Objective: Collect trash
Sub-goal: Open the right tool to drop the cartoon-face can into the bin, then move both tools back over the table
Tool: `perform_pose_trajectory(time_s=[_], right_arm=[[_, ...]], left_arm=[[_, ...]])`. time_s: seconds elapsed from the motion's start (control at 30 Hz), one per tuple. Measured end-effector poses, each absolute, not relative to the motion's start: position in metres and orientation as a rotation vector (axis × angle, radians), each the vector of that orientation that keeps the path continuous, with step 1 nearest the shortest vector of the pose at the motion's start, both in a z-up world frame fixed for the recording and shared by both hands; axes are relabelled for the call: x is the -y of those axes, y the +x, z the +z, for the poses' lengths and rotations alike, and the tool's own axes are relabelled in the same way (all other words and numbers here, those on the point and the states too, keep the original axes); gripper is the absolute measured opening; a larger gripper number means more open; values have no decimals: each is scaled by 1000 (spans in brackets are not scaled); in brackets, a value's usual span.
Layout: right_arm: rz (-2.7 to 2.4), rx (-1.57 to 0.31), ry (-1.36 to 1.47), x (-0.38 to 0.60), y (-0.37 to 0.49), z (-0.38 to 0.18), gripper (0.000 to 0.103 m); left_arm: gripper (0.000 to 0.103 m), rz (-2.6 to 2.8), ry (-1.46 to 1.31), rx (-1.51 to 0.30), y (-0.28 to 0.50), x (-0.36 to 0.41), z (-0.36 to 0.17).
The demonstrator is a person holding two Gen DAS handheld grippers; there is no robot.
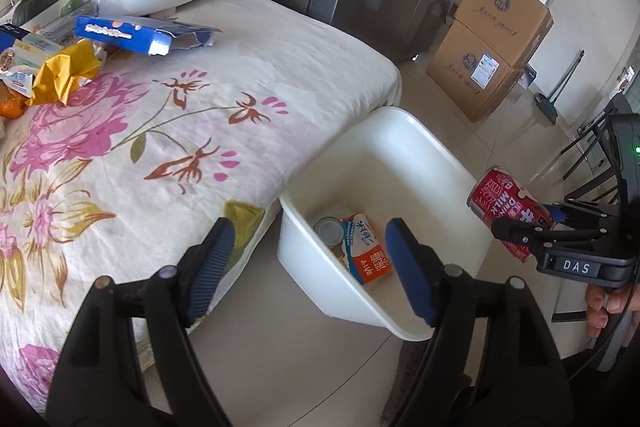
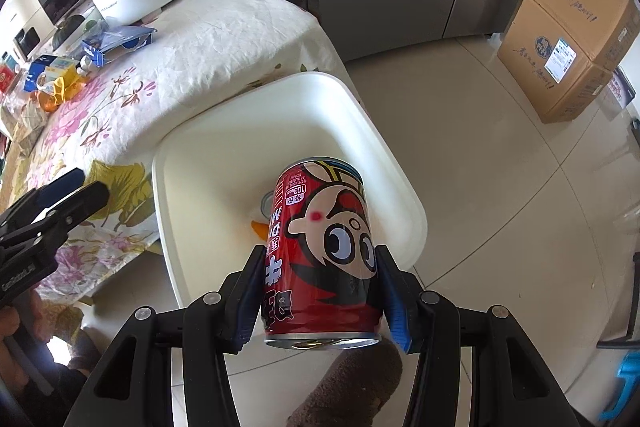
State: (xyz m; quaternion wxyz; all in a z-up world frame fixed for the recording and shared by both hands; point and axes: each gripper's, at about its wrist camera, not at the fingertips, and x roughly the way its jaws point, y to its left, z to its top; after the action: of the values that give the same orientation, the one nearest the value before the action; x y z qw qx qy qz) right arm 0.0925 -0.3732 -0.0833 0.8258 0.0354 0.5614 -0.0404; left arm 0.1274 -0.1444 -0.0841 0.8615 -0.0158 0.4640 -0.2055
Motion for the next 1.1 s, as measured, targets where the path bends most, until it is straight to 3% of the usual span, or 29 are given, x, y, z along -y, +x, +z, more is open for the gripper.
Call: perform_pose_trajectory(time_s=[0.13, 0.17, 0.23, 0.97, 1.07, 1.1], right_arm=[[-89, -1176, 81, 368, 101, -82, 57], [-98, -1178, 84, 367, 103, -82, 67], [-111, -1169, 86, 365, 105, -80, 77], [-28, -1122, 60, 312, 122, -48, 83], [-12, -1106, 60, 298, 127, -41, 84], [-6, -1100, 57, 292, 129, -38, 84]], left_arm=[[82, -410, -41, -971, 126, 130, -79], [82, -404, -44, -971, 127, 127, -79], [82, -391, -53, -970, 126, 118, -77], [84, -242, -128, -940, 111, 21, -56], [91, -214, -139, -931, 108, 7, -51], [98, -200, -136, -933, 108, 3, -49]])
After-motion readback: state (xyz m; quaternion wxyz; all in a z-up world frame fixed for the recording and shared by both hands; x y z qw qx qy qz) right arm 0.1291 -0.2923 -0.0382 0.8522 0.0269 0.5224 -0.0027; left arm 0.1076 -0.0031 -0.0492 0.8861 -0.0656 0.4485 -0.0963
